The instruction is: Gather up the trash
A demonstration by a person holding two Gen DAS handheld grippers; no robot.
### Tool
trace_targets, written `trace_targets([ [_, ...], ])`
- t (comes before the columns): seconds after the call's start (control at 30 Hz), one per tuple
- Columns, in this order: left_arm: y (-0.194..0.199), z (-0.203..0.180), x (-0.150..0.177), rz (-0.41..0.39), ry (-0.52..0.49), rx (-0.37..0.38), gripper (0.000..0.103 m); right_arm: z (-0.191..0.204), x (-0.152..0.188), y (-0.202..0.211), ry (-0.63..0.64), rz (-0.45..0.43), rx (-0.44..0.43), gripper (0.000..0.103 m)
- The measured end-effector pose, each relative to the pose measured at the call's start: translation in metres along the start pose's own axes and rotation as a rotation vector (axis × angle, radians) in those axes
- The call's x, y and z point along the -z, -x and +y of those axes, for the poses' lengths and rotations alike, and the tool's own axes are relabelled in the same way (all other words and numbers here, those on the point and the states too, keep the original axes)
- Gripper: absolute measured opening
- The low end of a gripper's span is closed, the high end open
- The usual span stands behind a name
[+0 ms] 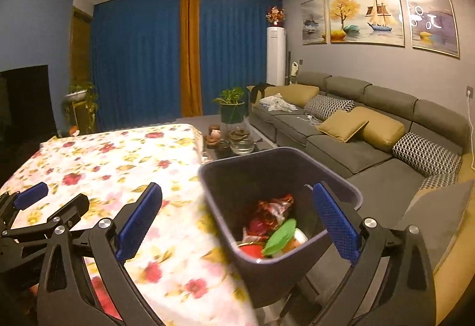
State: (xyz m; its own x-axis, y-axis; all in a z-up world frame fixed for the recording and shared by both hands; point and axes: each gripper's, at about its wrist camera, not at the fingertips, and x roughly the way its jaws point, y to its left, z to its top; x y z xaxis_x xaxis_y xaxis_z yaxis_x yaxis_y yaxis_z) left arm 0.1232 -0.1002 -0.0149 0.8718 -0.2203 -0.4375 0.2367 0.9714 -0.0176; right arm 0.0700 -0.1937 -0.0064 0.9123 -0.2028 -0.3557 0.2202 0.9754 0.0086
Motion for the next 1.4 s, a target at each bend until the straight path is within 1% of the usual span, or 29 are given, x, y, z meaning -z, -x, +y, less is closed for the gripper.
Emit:
trace_targets([
  [0.2,0.034,0.024,0.012,-0.018,0.014,-0.011,0.088,0.023,0.009,0.033,0.014,-0.022,-0.018,0.097],
  [0.37,0.057,0.032,0.020,-0.032,0.010,-0.023,0.090,0.041,0.018,0.057,0.030,-0.050,-0.022,0.097],
  [0.67,0.082,0.054,0.033,-0.043,0.027,-0.046,0.092,0.059,0.022,0.080,0.043,-0.070,-0.045,0.097],
  [0.9,0.091,0.061,0.035,-0.051,0.040,-0.047,0.092,0.065,0.026,0.087,0.045,-0.071,-0.047,0.097],
  [1.4,0.094,0.057,0.036,-0.050,0.029,-0.036,0.092,0.065,0.027,0.090,0.035,-0.079,-0.044,0.097],
])
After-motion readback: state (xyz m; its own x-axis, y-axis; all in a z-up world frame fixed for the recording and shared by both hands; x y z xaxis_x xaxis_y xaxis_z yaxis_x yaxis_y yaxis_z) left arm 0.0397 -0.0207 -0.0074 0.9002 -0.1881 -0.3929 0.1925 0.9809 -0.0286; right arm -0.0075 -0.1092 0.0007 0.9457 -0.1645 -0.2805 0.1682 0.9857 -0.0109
